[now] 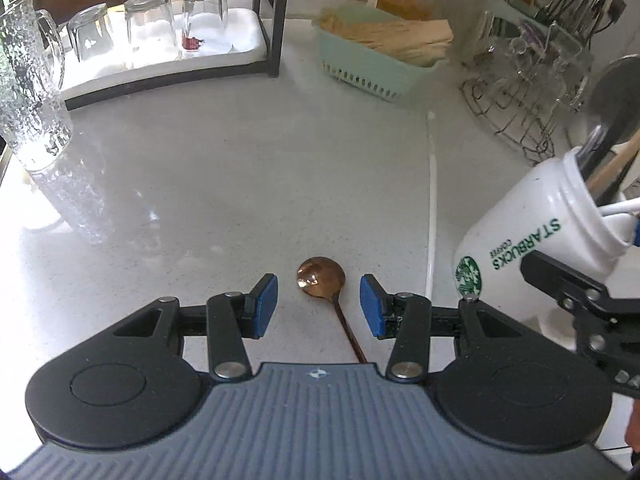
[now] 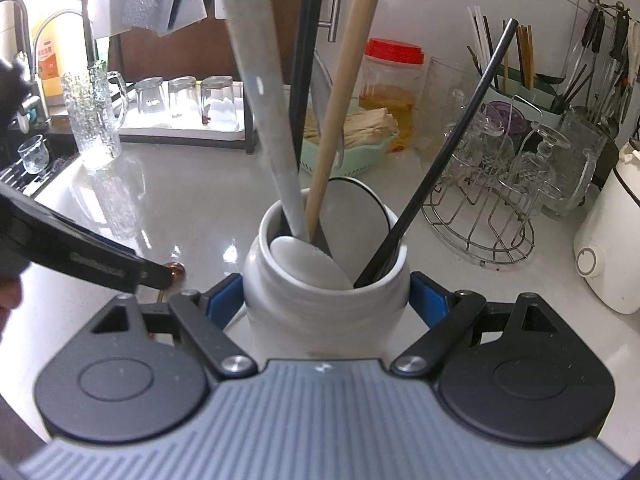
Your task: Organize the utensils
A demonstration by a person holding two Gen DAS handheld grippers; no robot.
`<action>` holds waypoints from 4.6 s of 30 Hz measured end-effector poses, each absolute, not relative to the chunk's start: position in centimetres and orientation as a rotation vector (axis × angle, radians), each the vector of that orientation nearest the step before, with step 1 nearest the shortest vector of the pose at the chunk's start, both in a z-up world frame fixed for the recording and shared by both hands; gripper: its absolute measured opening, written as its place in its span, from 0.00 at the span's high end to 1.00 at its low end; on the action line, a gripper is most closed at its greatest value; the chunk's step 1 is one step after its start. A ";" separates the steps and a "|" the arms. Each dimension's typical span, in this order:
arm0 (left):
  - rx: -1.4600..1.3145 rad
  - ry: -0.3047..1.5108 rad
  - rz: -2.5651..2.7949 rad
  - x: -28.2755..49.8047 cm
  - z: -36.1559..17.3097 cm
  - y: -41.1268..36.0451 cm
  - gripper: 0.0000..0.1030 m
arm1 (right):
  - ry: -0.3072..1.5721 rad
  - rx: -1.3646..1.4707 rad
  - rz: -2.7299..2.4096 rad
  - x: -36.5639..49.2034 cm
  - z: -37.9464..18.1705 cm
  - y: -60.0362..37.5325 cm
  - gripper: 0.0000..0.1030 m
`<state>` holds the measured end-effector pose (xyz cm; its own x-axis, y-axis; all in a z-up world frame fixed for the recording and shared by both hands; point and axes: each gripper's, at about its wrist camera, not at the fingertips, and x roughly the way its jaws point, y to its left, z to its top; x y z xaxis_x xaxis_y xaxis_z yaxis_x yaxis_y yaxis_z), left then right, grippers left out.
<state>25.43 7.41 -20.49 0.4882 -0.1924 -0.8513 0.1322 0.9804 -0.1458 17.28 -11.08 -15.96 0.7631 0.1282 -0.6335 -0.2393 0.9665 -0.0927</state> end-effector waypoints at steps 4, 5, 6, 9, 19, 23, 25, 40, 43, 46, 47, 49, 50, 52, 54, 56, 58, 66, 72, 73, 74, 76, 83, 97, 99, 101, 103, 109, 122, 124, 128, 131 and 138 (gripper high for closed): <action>-0.066 1.068 -0.181 26.2 -21.0 7.1 0.50 | 0.674 -0.170 0.197 17.3 -16.0 -11.0 0.12; -0.066 1.071 -0.179 26.3 -21.1 7.1 0.50 | 0.675 -0.170 0.196 17.3 -16.0 -11.0 0.12; -0.060 1.072 -0.173 26.4 -21.1 7.0 0.50 | 0.675 -0.170 0.196 17.3 -16.0 -11.0 0.12; -0.064 1.082 -0.157 27.1 -21.1 6.9 0.50 | 0.676 -0.170 0.194 17.4 -16.0 -11.0 0.12; -0.028 1.153 -0.080 28.7 -20.8 6.3 0.67 | 0.664 -0.159 0.178 17.1 -16.1 -10.9 0.12; -0.023 1.159 -0.087 29.0 -20.8 6.2 0.68 | 0.663 -0.154 0.174 17.1 -16.1 -11.0 0.12; -0.018 1.161 -0.095 28.9 -20.8 6.2 0.68 | 0.662 -0.154 0.174 17.1 -16.1 -11.0 0.12; -0.044 1.132 -0.130 28.0 -18.2 7.0 0.68 | 0.659 -0.152 0.172 17.1 -16.1 -11.0 0.12; -0.042 1.114 -0.143 27.6 -17.2 6.8 0.68 | 0.659 -0.153 0.172 17.1 -16.0 -11.0 0.12; -0.032 1.090 -0.157 27.0 -16.2 6.6 0.68 | 0.658 -0.153 0.171 17.1 -16.1 -11.0 0.12; -0.031 1.083 -0.160 26.8 -15.9 6.5 0.68 | 0.657 -0.154 0.171 17.1 -16.1 -11.0 0.12; -0.033 1.070 -0.168 26.5 -15.3 6.5 0.68 | 0.656 -0.153 0.169 17.1 -16.1 -11.0 0.12; -0.033 1.064 -0.173 26.3 -15.0 6.4 0.68 | 0.655 -0.153 0.169 17.0 -16.1 -10.9 0.12; -0.029 1.052 -0.179 26.0 -14.5 6.2 0.68 | 0.653 -0.154 0.169 17.0 -16.1 -10.9 0.12; -0.024 1.045 -0.187 25.8 -14.1 6.0 0.68 | 0.651 -0.155 0.170 16.9 -16.2 -11.0 0.12; -0.019 1.044 -0.205 25.5 -13.8 5.8 0.68 | 0.650 -0.158 0.173 16.9 -16.2 -11.0 0.12; -0.007 1.037 -0.213 25.3 -13.5 5.7 0.68 | 0.651 -0.160 0.174 16.9 -16.1 -11.0 0.12; -0.005 1.018 -0.232 25.1 -12.4 5.4 0.83 | 0.649 -0.158 0.171 16.9 -16.1 -10.9 0.12; -0.005 1.030 -0.236 25.2 -12.8 5.3 0.83 | 0.642 -0.158 0.172 17.0 -16.2 -10.9 0.12; -0.005 1.033 -0.239 25.2 -12.9 5.3 0.83 | 0.641 -0.158 0.172 17.0 -16.2 -10.9 0.12; -0.005 1.038 -0.241 25.2 -13.0 5.3 0.83 | 0.639 -0.159 0.173 17.0 -16.3 -10.9 0.12; -0.014 1.045 -0.241 25.2 -13.4 5.5 0.83 | 0.637 -0.162 0.178 17.0 -16.3 -11.0 0.12; -0.044 1.074 -0.235 25.8 -15.0 5.9 0.69 | 0.631 -0.165 0.195 17.3 -16.3 -11.3 0.12; -0.015 1.072 -0.201 27.3 -19.7 6.1 0.58 | 0.639 -0.186 0.215 17.7 -16.3 -11.5 0.12; 0.006 1.069 -0.198 27.7 -20.1 5.8 0.58 | 0.641 -0.187 0.219 17.8 -16.3 -11.5 0.12; 0.021 1.069 -0.207 28.0 -20.4 5.3 0.58 | 0.641 -0.188 0.221 17.8 -16.2 -11.5 0.12; 0.046 1.069 -0.208 28.2 -20.7 4.9 0.58 | 0.640 -0.190 0.219 17.8 -16.3 -11.5 0.12; 0.105 1.085 -0.182 29.0 -21.3 3.9 0.58 | 0.632 -0.196 0.225 17.9 -16.4 -11.5 0.12; 0.088 1.160 -0.152 30.7 -21.0 3.3 0.69 | 0.623 -0.203 0.229 17.9 -16.5 -11.5 0.12; 0.095 1.162 -0.161 30.9 -21.0 3.2 0.70 | 0.623 -0.203 0.230 17.9 -16.5 -11.5 0.12; 0.077 1.166 -0.162 30.9 -21.0 3.3 0.72 | 0.620 -0.203 0.230 17.8 -16.5 -11.4 0.12; 0.087 1.151 -0.164 30.7 -20.5 3.2 0.78 | 0.619 -0.197 0.228 17.8 -16.5 -11.5 0.12; 0.049 1.140 -0.165 30.8 -19.9 4.1 0.87 | 0.618 -0.200 0.225 17.8 -16.5 -11.4 0.12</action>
